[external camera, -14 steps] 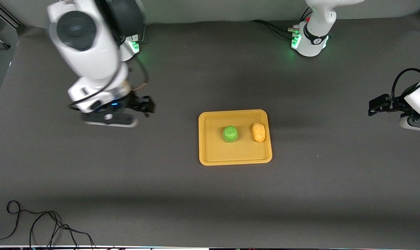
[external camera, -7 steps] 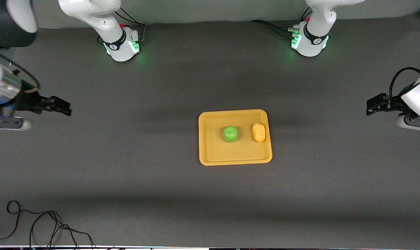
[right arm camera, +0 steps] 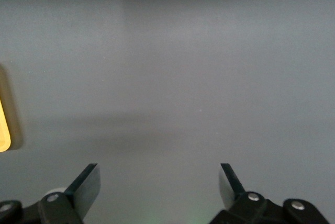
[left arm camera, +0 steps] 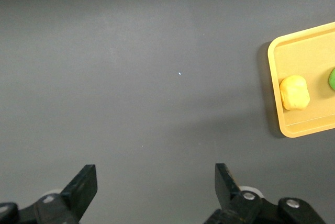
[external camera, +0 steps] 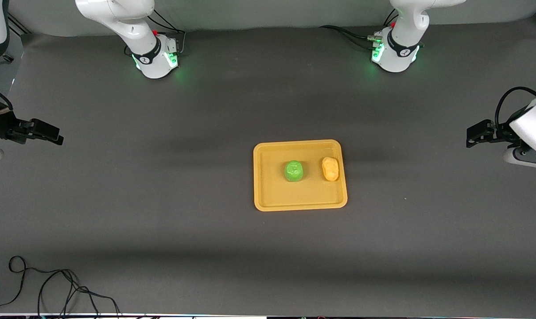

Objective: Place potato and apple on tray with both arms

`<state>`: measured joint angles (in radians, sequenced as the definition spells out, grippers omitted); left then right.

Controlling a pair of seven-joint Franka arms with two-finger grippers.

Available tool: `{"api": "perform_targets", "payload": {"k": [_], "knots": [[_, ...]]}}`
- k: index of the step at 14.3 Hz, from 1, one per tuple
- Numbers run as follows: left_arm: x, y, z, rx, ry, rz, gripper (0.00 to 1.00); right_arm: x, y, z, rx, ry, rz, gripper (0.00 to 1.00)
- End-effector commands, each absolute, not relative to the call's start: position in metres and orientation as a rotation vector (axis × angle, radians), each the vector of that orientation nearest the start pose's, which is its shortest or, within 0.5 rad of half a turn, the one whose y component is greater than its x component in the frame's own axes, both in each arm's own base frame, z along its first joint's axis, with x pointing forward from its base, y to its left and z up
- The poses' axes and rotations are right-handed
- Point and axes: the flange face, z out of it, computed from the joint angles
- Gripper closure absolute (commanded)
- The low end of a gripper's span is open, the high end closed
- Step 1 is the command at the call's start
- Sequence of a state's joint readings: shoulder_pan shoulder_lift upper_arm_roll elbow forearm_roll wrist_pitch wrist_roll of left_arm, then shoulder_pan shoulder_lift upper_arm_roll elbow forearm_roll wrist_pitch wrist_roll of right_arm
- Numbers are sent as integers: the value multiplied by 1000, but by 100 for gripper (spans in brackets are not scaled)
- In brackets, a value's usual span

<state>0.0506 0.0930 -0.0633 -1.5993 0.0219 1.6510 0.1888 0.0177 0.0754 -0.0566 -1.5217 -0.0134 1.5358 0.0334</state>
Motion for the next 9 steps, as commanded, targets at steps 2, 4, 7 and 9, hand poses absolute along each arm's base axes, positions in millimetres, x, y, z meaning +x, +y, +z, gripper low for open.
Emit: {"api": "perform_targets", "payload": {"k": [2,4,7,9], "knots": [[584,-1,566,-3095,309,49,0,567,-16,613,-3149,68,58,0],[587,-7,560,-3095,312,54,0,566,-15,610,-3141,79,70,0],[589,-8,555,-3089,311,61,0,567,-16,604,-3136,82,86,0],[589,-9,556,-3101,307,58,0,568,-16,601,-3121,84,93,0]]}}
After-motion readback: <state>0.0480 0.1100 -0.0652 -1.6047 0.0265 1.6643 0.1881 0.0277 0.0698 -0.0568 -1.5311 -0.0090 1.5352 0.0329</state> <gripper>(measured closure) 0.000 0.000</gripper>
